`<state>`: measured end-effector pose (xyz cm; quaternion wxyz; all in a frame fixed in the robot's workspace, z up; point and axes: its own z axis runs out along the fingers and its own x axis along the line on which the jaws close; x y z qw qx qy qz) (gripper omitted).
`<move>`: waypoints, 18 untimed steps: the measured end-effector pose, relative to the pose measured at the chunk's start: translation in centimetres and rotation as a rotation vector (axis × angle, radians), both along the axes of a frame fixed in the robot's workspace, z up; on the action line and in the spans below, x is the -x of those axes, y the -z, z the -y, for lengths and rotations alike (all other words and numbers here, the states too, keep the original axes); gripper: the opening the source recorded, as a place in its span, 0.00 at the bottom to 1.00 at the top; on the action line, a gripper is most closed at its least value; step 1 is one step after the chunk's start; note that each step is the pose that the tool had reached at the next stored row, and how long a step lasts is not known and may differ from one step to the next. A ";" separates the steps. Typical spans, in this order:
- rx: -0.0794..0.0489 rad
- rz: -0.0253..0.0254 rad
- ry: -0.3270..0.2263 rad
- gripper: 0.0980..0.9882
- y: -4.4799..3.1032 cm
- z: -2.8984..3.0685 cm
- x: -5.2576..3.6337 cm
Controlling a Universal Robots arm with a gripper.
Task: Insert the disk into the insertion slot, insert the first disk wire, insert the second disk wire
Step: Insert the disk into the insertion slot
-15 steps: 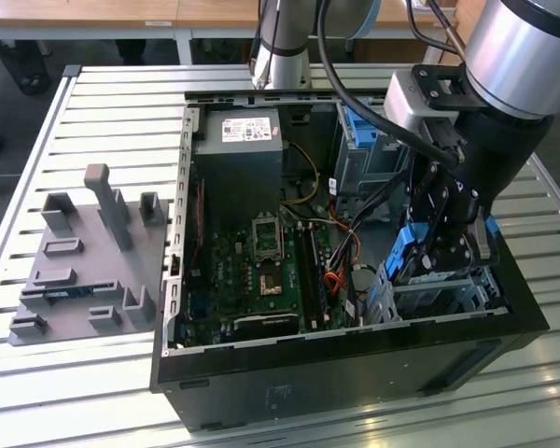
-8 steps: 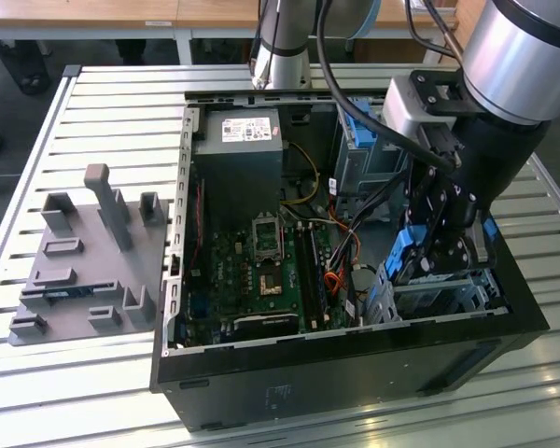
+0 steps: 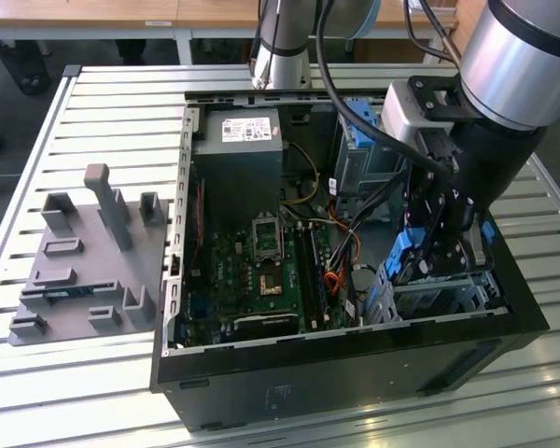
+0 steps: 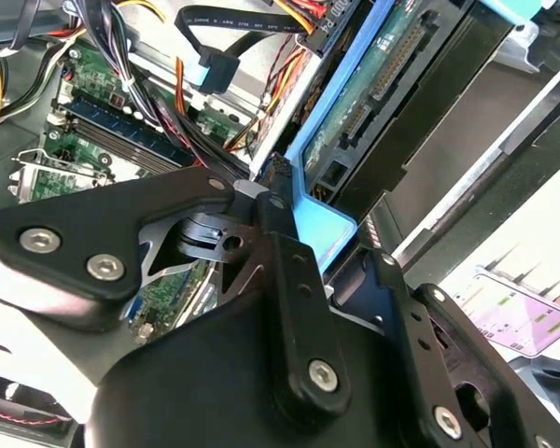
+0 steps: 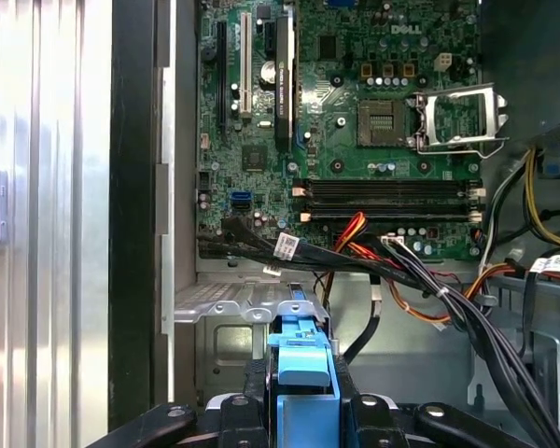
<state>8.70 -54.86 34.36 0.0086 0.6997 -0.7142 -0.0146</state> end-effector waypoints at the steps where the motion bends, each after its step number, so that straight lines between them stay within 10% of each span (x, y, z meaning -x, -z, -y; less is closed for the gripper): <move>1: 0.000 0.0000 0.000 0.30 0.04 0.00 0.00; 10: 0.000 0.0000 0.000 0.45 0.29 0.00 0.00; 18: 0.000 0.0000 0.000 0.16 0.42 0.00 -0.01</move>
